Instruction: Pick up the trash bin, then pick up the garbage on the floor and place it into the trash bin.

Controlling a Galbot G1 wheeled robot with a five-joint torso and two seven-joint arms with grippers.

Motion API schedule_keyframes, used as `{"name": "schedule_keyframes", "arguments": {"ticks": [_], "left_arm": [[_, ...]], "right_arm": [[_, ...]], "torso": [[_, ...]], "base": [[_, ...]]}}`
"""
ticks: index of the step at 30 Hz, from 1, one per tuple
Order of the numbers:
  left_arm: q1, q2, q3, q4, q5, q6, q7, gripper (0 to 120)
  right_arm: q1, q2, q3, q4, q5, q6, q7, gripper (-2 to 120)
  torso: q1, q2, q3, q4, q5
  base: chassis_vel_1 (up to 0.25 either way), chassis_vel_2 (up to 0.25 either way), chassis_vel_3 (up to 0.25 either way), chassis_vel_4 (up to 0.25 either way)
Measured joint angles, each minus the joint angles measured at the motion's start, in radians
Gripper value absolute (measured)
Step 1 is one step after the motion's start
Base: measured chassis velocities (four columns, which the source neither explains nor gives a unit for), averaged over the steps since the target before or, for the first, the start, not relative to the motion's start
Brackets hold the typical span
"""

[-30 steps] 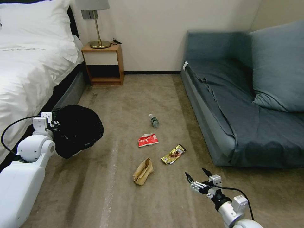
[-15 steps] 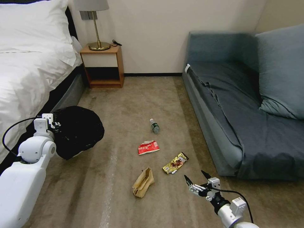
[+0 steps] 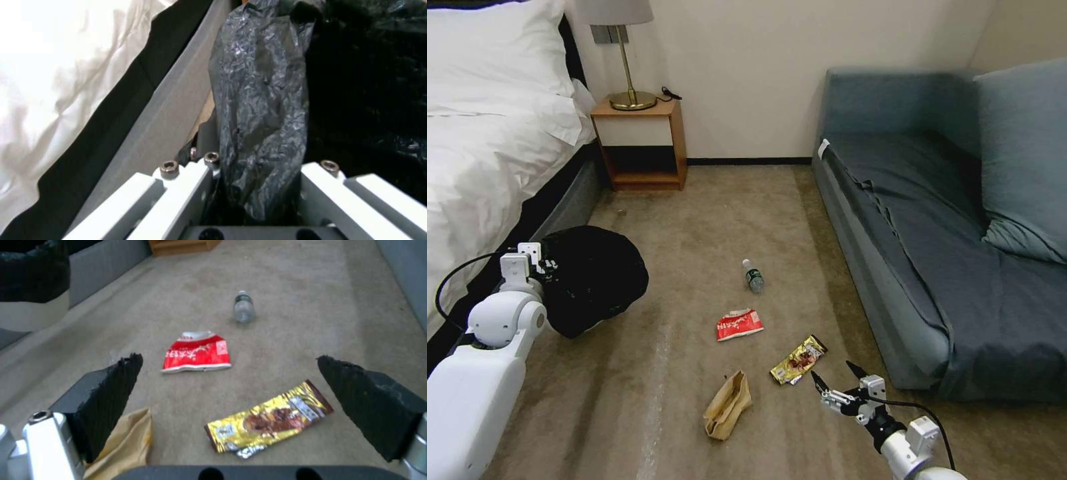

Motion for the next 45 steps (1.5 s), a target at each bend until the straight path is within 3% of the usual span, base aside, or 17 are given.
{"name": "schedule_keyframes", "arguments": {"ticks": [12,16,18,24,29,37,45], "left_arm": [[-0.008,-0.01,-0.004,0.004,0.008,-0.008,0.004,4],[0.014,-0.028,-0.01,-0.024,0.038,-0.016,0.012,4],[0.039,-0.035,-0.011,-0.061,0.048,-0.016,0.016,4],[0.066,-0.044,-0.011,-0.115,0.064,-0.009,0.014,4],[0.125,-0.059,-0.026,-0.163,0.078,0.0,0.002,4],[0.181,-0.094,-0.033,-0.181,0.155,-0.042,0.039,4],[0.18,-0.14,-0.033,-0.164,0.19,-0.059,0.06,4]], "right_arm": [[0.043,-0.02,-0.04,-0.017,0.003,-0.03,0.022,100],[0.097,-0.071,-0.09,-0.032,0.008,-0.092,0.041,100],[0.16,-0.143,-0.16,-0.056,0.039,-0.141,0.056,100],[0.27,-0.23,-0.284,-0.114,0.109,-0.182,0.065,100],[0.435,-0.288,-0.469,-0.22,0.188,-0.214,0.067,100],[0.672,-0.261,-0.739,-0.43,0.249,-0.219,0.065,100],[0.734,-0.167,-0.814,-0.611,0.258,-0.184,0.064,100]], "torso": [[0.0,0.0,0.0,-0.0001,0.0001],[0.0,0.0,0.0,0.0,0.0001],[0.0,0.0,0.0,0.0,0.0],[0.0,0.0,0.0,-0.0002,0.0004],[0.0,0.0,0.0,0.0,0.0003],[0.0,0.0,0.0,0.0001,0.0001],[0.0,0.0,0.0,0.0,-0.0004]], "base": [[-0.07,0.072,0.078,-0.069],[-0.01,0.011,0.016,-0.008],[0.0,0.0,0.0,0.0],[0.0,0.0,0.0,0.0],[0.0,0.0,0.0,0.0],[0.0,0.0,0.0,0.0],[0.0,0.0,0.0,0.0]]}}
